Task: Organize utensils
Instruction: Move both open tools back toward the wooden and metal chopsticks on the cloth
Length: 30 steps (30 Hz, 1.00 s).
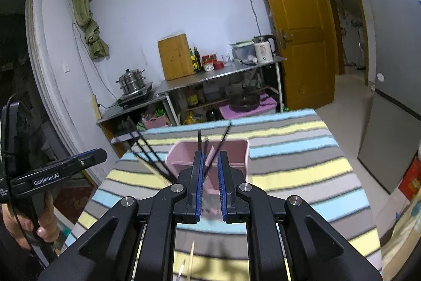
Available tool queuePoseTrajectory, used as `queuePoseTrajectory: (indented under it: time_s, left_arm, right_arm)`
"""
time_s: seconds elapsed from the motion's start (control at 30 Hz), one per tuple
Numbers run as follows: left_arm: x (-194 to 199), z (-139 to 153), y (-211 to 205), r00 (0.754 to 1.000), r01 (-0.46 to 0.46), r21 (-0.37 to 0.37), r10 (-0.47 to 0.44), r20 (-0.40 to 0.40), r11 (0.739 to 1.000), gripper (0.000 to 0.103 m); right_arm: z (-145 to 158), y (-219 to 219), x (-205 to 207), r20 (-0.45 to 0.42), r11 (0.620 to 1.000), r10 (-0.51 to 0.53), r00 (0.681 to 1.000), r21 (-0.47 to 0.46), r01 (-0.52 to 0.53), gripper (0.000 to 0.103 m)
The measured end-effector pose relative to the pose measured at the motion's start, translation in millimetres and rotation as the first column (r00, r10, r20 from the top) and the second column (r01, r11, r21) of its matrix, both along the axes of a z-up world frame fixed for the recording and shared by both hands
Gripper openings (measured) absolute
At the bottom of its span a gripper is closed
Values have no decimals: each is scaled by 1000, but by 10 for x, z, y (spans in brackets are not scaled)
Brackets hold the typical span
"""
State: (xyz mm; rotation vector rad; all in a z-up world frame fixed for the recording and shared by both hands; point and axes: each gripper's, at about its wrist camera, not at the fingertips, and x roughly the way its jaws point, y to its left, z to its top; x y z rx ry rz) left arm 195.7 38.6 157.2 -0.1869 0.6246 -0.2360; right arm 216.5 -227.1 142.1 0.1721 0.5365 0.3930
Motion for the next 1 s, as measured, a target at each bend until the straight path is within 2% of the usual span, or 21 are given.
queuePoseTrajectory:
  time_s: [0.53, 1.0]
  left_arm:
    - [-582, -710, -246, 991, 41, 28, -37, -131, 999, 28]
    - [-811, -1214, -447, 968, 73, 29, -64, -241, 997, 28]
  right_arm:
    - [-507, -25, -591, -99, 998, 42, 994, -38, -46, 10]
    - [-832, 71, -856, -156, 994, 80, 985, -64, -91, 10]
